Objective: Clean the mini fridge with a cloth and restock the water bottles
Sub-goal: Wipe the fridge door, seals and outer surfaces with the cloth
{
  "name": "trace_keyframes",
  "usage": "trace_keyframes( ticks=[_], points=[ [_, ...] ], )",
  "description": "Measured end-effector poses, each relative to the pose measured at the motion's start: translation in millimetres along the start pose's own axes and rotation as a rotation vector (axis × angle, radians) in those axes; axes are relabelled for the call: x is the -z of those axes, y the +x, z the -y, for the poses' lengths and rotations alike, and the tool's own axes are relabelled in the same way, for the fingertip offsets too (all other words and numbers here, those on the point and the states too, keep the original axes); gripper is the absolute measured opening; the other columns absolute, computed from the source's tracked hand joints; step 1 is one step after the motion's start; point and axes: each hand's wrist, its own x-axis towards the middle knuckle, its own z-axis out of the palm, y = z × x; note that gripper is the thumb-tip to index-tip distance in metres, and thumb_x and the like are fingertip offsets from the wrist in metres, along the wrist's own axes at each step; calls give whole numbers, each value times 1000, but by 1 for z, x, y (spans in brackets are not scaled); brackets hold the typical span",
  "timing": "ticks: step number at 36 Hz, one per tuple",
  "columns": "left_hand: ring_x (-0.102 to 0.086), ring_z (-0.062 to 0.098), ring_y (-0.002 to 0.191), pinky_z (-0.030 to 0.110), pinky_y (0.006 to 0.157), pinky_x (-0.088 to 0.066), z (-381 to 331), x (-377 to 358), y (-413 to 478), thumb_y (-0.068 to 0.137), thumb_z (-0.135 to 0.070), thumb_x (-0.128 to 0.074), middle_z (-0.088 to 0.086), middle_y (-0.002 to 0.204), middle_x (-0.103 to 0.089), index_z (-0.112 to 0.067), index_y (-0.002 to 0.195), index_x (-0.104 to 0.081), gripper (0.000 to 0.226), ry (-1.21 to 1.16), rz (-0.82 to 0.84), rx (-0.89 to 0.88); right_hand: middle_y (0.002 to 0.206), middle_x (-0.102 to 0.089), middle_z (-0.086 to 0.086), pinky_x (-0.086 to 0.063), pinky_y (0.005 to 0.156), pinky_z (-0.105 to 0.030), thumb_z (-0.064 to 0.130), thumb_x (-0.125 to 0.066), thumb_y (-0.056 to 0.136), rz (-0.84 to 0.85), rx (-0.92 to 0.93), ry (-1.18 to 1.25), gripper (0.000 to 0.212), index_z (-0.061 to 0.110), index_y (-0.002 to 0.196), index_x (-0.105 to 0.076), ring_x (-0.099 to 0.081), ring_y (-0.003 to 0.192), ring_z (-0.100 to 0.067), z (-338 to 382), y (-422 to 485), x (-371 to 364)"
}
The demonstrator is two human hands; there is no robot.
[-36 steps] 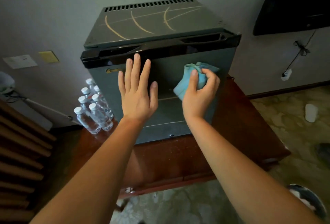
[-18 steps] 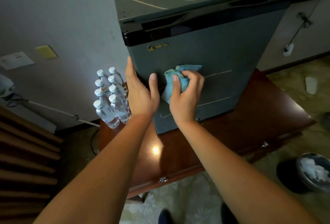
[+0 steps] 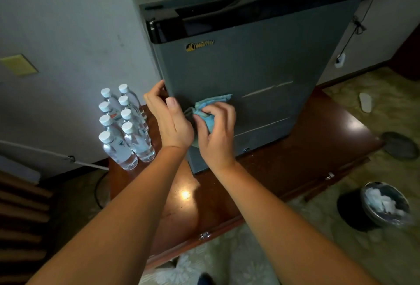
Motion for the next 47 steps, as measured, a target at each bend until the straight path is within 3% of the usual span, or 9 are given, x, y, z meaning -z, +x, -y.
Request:
trace_keyframes(
  ticks=[10, 14, 21, 28, 33, 36, 40, 44, 47],
  points=[
    [-50, 38, 115, 58, 96, -43, -7, 1, -3, 96, -72, -29, 25, 125, -44, -14, 133, -37, 70, 18, 19, 18, 117, -51, -14, -55, 90, -40, 10, -65, 97, -182, -192, -7, 20, -3, 110, -57, -60, 109, -30, 5, 9, 8],
    [-49, 41, 111, 60, 93, -42, -4, -1, -5, 96, -66, -30, 26, 121, -45, -16, 126, -39, 59, 4, -18, 54, 118, -51, -17, -55, 89, -43, 14, -62, 99, -96, -111, -14, 21, -4, 109, -60, -59, 109, -32, 12, 1, 0],
    [-50, 25, 108, 37, 94, -44, -7, -7, -2, 100, -67, -29, 21, 120, -46, -27, 119, -41, 47, -53, -73, 91, 119, -52, -13, -56, 89, -40, 18, -65, 97, -27, -79, -21, 22, 2, 111, -60, -57, 111, -28, 1, 2, 7],
    [-53, 5, 97, 18, 86, -41, -4, 6, 0, 105, -55, -26, 0, 110, -51, -13, 118, -44, 48, -47, -25, 79, 117, -55, -13, -52, 94, -42, 19, -64, 97, 65, 27, -18, 19, 4, 109, -62, -55, 111, -28, 7, -1, -4],
    [-50, -7, 98, 11, 87, -38, -12, 3, -3, 104, -38, -27, -13, 109, -48, -6, 120, -45, 39, -4, -57, 79, 121, -50, -7, -54, 90, -47, 11, -66, 96, -94, -170, -14, 18, 6, 111, -57, -57, 110, -30, -12, 10, 20],
    [-49, -7, 99, 10, 87, -37, -17, -3, -6, 103, -43, -34, -10, 111, -48, -9, 122, -44, 40, 27, -77, 104, 122, -48, -7, -54, 90, -45, 12, -63, 98, -143, -241, -21, 17, 12, 112, -52, -58, 112, -29, -17, 18, 28],
    [-52, 11, 107, 20, 91, -42, -20, -14, -11, 95, -66, -48, 17, 121, -46, -19, 124, -36, 57, 27, -79, 79, 120, -49, -13, -54, 91, -46, 9, -63, 97, -35, -131, -18, 19, -2, 111, -57, -58, 110, -33, -9, 17, 22],
    [-50, 23, 118, 36, 99, -49, -25, -27, -8, 76, -70, -72, 17, 126, -42, -30, 119, -34, 70, 55, -170, 143, 121, -48, -9, -51, 97, -34, 16, -62, 96, 91, -64, -47, 23, -2, 110, -60, -57, 111, -31, -13, 19, 32],
    [-51, 18, 117, 28, 100, -48, -26, -34, -4, 65, -62, -88, 11, 126, -41, -35, 117, -35, 79, 48, -254, 152, 119, -50, -16, -51, 97, -41, 8, -64, 96, -6, -211, -59, 19, -5, 109, -58, -57, 109, -30, -31, 30, 52]
  ],
)
